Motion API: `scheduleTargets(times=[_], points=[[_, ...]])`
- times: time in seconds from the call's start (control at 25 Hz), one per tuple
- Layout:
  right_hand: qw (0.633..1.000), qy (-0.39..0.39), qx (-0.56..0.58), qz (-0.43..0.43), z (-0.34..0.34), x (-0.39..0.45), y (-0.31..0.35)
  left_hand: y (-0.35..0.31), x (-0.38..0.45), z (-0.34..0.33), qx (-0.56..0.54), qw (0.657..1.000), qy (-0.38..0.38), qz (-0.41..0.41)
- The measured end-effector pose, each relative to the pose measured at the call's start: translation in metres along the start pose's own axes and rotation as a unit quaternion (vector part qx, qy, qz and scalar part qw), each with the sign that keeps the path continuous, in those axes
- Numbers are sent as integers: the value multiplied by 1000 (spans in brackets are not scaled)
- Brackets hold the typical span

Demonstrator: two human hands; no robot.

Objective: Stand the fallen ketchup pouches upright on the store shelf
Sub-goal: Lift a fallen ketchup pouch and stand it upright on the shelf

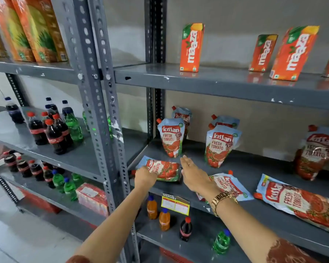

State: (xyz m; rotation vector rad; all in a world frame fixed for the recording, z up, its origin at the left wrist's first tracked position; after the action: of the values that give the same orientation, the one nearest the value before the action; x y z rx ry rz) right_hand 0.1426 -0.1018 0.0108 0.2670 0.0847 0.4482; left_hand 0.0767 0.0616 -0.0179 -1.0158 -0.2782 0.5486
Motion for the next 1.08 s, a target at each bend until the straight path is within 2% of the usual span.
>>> scheduleTargets(times=[0.08, 0.16, 0.24, 0.32, 0.44, 0.56, 0.64, 0.68, 0.76, 0.8, 0.88, 0.96, 1.08], points=[[998, 34, 37, -23, -10, 9, 0, 26, 1, -5, -88, 990, -32, 105], [995, 52, 75, -39, -18, 17, -1, 44, 0, -15, -215, 958, -63, 179], [989, 52, 126, -55, -22, 28, -3, 51, -2, -32, -341, 911, -54, 224], [983, 28, 166, -66, -20, 35, -6, 54, -1, -41, -409, 877, -54, 245], [974, -33, 199, -106, -9, 40, -15, 59, 6, -39, -377, 894, -77, 228], [944, 27, 295, -144, -22, 42, -19, 68, 16, -16, -278, 932, -125, 198], [932, 73, 311, -173, -40, 44, -18, 76, 21, -13, -259, 936, -122, 203], [917, 101, 332, -196, -51, 44, -18, 80, 22, -16, -262, 935, -111, 213], [857, 160, 425, -244, -73, 43, -14, 82, 24, -24, -277, 930, -81, 227], [826, 174, 468, -261, -79, 43, -11, 82, 25, -25, -278, 930, -78, 228], [796, 176, 507, -279, -82, 42, -12, 82, 27, -18, -248, 939, -93, 218], [785, 165, 528, -278, -82, 45, -14, 78, 30, -10, -223, 947, -114, 201], [793, 122, 549, -236, -68, 55, -8, 55, 42, 2, -241, 950, -136, 145]])
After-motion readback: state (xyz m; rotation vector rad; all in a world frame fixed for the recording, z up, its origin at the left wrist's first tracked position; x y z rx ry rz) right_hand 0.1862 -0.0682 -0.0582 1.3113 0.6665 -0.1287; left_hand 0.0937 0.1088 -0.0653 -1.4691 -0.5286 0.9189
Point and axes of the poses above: each hand's wrist, its own x-axis towards the middle knuckle, its own z-axis out of the back of the hand, y = z × x, the point moved 10 cm from there along x, towards the middle knuckle, and after that the axes turned 10 degrees about -z, right-handed, at the moved point
